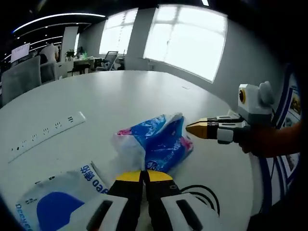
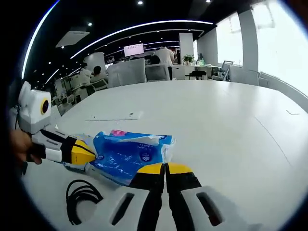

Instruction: Arrange the tabletop items into an orderly group along one side of the table until the central work area is clear of visible clutter.

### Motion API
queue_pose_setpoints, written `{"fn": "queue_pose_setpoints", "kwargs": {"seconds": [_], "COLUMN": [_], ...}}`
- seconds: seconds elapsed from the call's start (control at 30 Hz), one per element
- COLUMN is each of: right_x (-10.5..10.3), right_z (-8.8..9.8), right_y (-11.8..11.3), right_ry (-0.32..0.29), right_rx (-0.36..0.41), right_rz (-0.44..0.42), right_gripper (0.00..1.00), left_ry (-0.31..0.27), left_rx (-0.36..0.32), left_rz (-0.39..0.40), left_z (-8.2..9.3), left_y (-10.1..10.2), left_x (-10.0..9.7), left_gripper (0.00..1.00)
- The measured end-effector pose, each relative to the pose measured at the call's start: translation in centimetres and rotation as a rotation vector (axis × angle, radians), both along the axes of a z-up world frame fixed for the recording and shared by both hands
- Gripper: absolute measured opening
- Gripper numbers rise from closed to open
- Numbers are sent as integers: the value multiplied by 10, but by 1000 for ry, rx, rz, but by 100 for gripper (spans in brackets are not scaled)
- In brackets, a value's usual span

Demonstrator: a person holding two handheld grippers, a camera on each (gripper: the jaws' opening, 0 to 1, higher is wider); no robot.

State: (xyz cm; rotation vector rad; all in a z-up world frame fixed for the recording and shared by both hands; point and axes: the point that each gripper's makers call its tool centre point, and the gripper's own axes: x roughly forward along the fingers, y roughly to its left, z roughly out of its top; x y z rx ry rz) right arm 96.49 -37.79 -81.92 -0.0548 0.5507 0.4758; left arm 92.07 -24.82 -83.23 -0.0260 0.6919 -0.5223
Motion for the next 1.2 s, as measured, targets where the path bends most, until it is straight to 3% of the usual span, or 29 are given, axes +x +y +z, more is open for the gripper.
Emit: {"fn": "queue_pose_setpoints", "kwargs": {"seconds": [0.6,1.0,1.2], "right_x": [5,5,5], "right_z": [-25,-27,-24], "right_y": [21,21,18], "right_ry": [19,24,28], "right_rx": [-37,-43,-5], "right_rz": [68,63,45], "right_gripper": [0,0,2], "left_ry": [29,51,61], "left_rx": [3,15,9], "left_rz": [63,62,80], "left_z": [-10,-19,-17], "left_y": [15,17,19], "left_x": [-6,-7,-9], "left_gripper": [1,3,6]}}
